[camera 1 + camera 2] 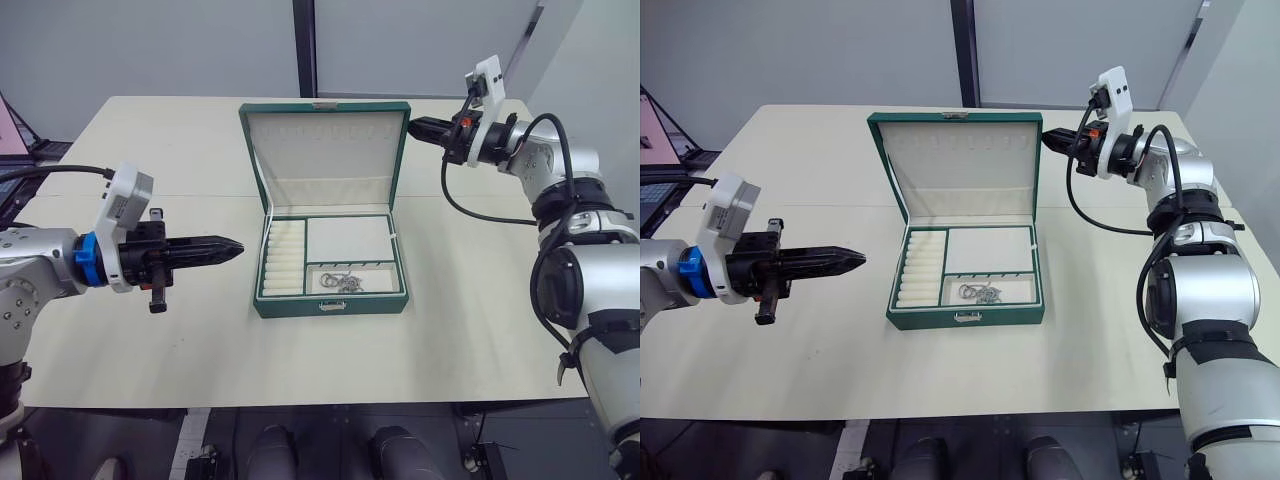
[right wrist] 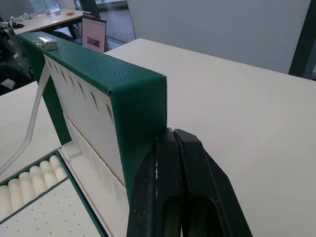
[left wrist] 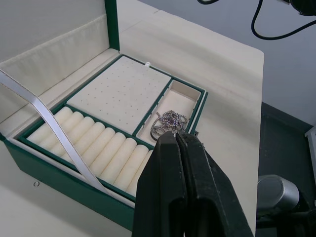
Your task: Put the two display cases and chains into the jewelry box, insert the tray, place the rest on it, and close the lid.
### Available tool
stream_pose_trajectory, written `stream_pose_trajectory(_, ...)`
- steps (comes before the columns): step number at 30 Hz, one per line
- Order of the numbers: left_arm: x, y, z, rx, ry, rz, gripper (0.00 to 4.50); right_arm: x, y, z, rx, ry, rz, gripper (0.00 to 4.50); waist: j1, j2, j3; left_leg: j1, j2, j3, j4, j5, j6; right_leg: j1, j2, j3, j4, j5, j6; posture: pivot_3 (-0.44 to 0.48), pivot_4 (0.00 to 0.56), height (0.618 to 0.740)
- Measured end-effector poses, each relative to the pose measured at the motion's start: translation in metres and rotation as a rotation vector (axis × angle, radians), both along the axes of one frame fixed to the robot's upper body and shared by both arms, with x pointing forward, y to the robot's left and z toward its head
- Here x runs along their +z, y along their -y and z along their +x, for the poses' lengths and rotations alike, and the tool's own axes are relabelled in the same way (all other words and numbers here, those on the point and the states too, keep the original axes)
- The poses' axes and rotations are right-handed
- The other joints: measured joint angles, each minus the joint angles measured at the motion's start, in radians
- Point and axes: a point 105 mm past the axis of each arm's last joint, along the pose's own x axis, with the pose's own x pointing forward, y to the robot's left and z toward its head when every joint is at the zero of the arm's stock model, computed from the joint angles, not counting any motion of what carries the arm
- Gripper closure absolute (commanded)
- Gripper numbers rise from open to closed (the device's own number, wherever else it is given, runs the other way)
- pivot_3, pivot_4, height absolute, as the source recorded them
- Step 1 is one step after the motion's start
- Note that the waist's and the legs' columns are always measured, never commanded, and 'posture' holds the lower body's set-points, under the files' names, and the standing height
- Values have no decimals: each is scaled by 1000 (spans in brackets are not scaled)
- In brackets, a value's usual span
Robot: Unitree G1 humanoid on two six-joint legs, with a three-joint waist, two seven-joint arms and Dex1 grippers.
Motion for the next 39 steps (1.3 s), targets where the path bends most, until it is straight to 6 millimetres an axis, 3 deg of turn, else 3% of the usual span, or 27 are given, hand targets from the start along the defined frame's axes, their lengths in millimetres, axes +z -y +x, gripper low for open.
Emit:
stream_pose_trajectory(5,2,2,4,-10,16,0,4500,16,3,-18,75,74,-52,4483,-6,0,0,0,0,-1,0,0,0,1,0,-1,0,0,0,0,150,740)
stream_pose_trajectory(8,1,2,5,-9,7,3,4500,10,7,-34,98,78,-82,4483,-5,0,0,0,0,-2,0,0,0,1,0,-1,0,0,0,0,150,740)
stream_pose_trajectory(15,3,3,8,-16,26,6,4500,-18,8,-93,102,33,-108,4483,0,0,0,0,0,-2,-1,0,0,2,0,0,0,0,0,0,150,740)
stream_pose_trajectory(18,0,3,13,-12,24,12,4500,-45,13,-130,57,-40,-117,4483,8,0,0,0,0,-2,-2,0,0,2,1,0,-1,0,0,0,150,740)
stream_pose_trajectory(23,-4,7,21,-9,29,8,4500,-51,17,-165,-3,-52,-121,4483,21,0,0,0,-1,-3,0,0,0,3,0,0,0,0,0,0,150,740)
stream_pose_trajectory(29,-23,-5,44,145,32,15,4500,-94,46,-202,-176,-204,-148,4483,47,-1,-1,0,-1,-3,0,0,0,5,0,-1,-1,0,0,0,150,740)
stream_pose_trajectory(39,-29,-5,48,161,42,17,4500,-107,51,-225,-224,-246,-151,4483,45,-2,-1,0,-1,-4,0,0,0,6,0,-1,-1,0,0,0,150,740)
